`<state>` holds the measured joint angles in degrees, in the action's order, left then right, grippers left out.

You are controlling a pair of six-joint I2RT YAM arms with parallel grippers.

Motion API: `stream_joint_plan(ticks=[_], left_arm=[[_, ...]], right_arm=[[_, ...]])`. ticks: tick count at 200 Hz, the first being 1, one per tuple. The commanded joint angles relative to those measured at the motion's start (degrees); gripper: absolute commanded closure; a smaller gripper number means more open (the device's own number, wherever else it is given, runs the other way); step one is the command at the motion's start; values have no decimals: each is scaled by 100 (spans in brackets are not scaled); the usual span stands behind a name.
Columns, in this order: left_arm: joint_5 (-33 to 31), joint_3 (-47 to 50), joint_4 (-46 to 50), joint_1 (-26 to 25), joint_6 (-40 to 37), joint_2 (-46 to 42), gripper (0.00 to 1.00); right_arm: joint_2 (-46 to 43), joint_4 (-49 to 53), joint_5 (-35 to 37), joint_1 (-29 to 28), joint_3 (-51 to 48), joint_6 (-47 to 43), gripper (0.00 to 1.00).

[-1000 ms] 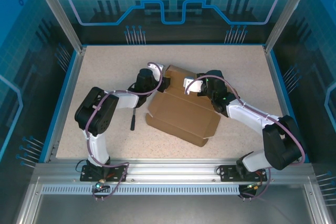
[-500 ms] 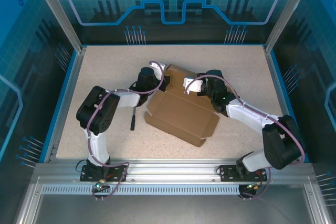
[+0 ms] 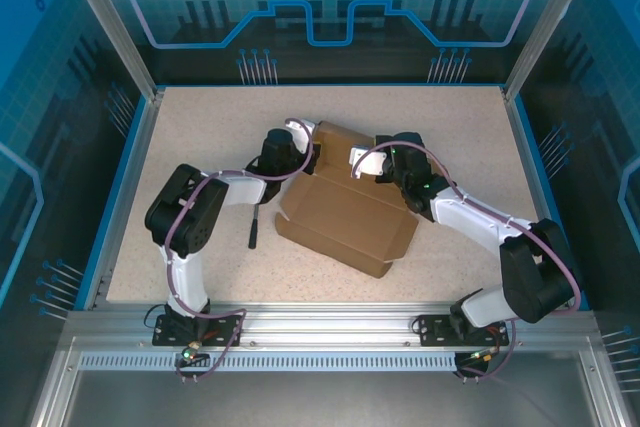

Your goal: Fold the paper box

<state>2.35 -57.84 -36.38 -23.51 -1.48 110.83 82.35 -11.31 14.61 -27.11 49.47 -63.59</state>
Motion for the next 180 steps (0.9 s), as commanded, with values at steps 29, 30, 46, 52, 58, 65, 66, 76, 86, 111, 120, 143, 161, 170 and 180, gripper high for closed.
stream_joint_plan(ticks=[29,30,46,52,58,65,66,76,86,111,120,143,161,170,180], left_arm=[[-406,294,86,39,-86,-440,100],[-413,297,95,39,-88,-444,100],[-607,376,125,40,-66,-535,100],[-674,403,131,42,-51,-571,100],[-746,435,143,39,-34,-599,100],[-828,460,145,40,17,-636,100],[-835,468,147,39,16,-638,100],[-900,508,148,41,48,-656,100],[-958,536,140,45,90,-667,100],[-1072,654,88,40,203,-713,100],[-1093,682,87,40,262,-745,100],[-1101,737,70,44,388,-783,100],[-1059,764,95,38,492,-808,100],[-1044,760,109,36,552,-821,100],[-1027,749,126,40,588,-808,100]], right_arm=[[-99,385,76,-271,482,361,34],[-102,398,77,-279,492,376,33],[-138,589,116,-407,639,583,23],[-151,655,145,-462,693,668,21],[-172,735,165,-515,737,770,18],[-220,821,178,-584,763,906,15],[-233,831,180,-593,769,934,15],[-329,937,176,-694,797,1158,11],[-451,1067,181,-754,828,1460,8],[-861,1615,77,-804,975,2480,0],[-1046,1754,17,-792,994,2870,0],[-1377,2375,-25,-782,1189,3821,0],[-1529,2928,62,-732,1382,4615,0],[-1599,3111,85,-692,1431,5039,0],[-1663,3292,167,-654,1496,5464,0]])
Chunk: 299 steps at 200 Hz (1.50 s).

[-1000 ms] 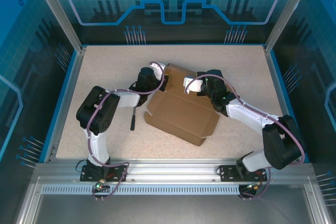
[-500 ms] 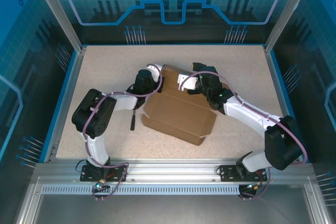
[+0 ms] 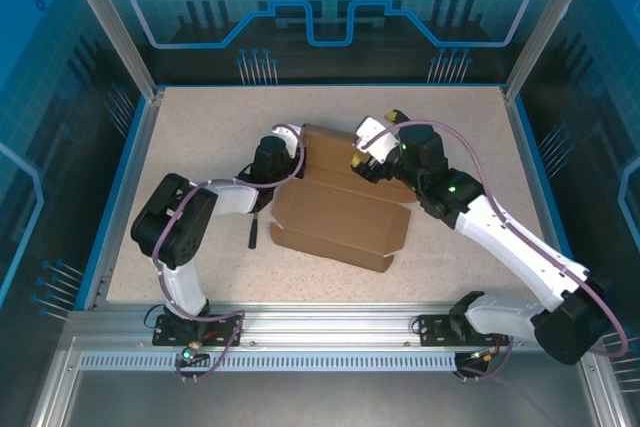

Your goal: Fold the paper box

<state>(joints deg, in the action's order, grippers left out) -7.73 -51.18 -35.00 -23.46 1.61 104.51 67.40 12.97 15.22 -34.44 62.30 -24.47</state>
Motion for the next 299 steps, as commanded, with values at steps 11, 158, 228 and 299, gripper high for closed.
stream_joint_plan(ticks=[11,158,228,299], left_arm=[[-35,82,10,28,344,-192,100],[-289,193,112,-15,439,-372,100],[-352,249,123,-26,428,-459,100],[-319,211,103,-40,437,-379,100]], right_arm=[[-217,1101,205,117,332,1985,0],[-83,2822,553,179,938,3118,0],[297,3398,736,495,1510,3272,1],[928,3280,200,1096,1583,3256,3]])
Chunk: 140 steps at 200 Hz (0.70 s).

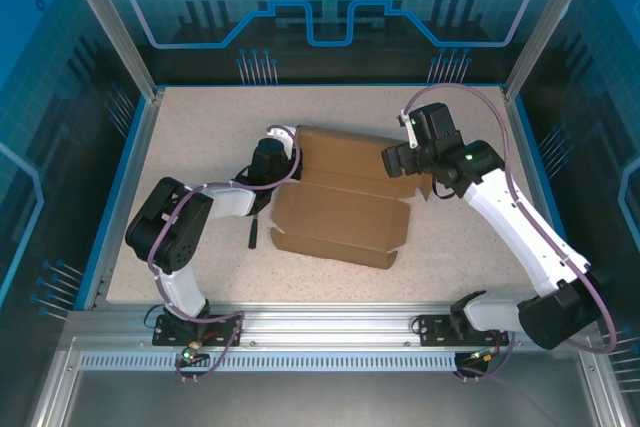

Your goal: Fold the paper box

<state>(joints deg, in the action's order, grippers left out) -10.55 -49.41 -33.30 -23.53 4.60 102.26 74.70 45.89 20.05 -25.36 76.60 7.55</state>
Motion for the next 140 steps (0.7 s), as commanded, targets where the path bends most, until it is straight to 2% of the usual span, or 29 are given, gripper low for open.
stream_joint_plan(ticks=[1,89,140], left_arm=[[-41,35,-65,-35,138,-158,100],[-59,63,-62,-41,76,-249,100],[-36,46,-50,-53,81,-233,100]], right_arm=[[214,-15,-292,198,163,49,3],[1248,-360,-949,500,326,151,6],[1272,-859,-1470,528,-225,524,16]])
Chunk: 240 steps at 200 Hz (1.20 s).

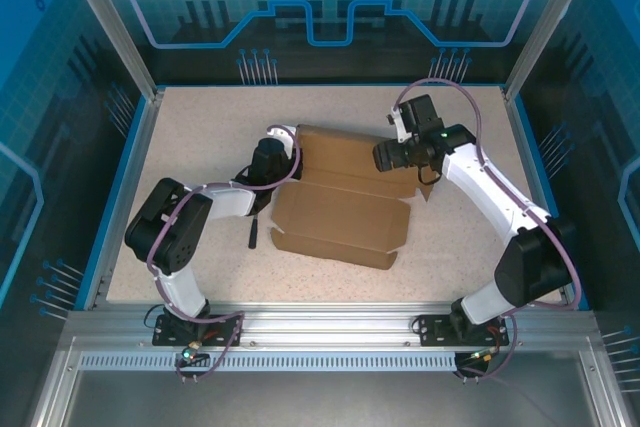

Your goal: Fold the paper box

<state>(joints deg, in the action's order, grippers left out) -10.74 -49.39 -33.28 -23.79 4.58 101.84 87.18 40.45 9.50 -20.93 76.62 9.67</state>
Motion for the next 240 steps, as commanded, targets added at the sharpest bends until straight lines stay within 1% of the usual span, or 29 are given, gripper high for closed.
stream_joint_plan(ticks=[1,31,77,95,140,165,204,240], left_arm=[[-16,43,-54,-28,81,-187,100],[-18,25,-56,-27,87,-176,100],[-7,17,-49,-37,79,-165,100],[-7,21,-51,-38,80,-179,100],[-7,61,-81,-36,69,-194,100],[0,56,-80,-40,65,-183,100],[2,78,-127,-42,70,-184,100],[-11,61,-90,-47,60,-196,100]], right_arm=[[25,-325,-432,87,-236,319,16],[2,-782,-711,148,-531,647,22],[-297,-2100,-1241,273,-1145,1269,28],[-417,-2504,-1282,278,-1335,1437,30],[-617,-3057,-1274,279,-1637,1598,35],[-687,-3465,-1468,284,-1823,1610,37],[-785,-3741,-1771,314,-1978,1512,38],[-886,-3523,-1663,361,-2106,1408,38]])
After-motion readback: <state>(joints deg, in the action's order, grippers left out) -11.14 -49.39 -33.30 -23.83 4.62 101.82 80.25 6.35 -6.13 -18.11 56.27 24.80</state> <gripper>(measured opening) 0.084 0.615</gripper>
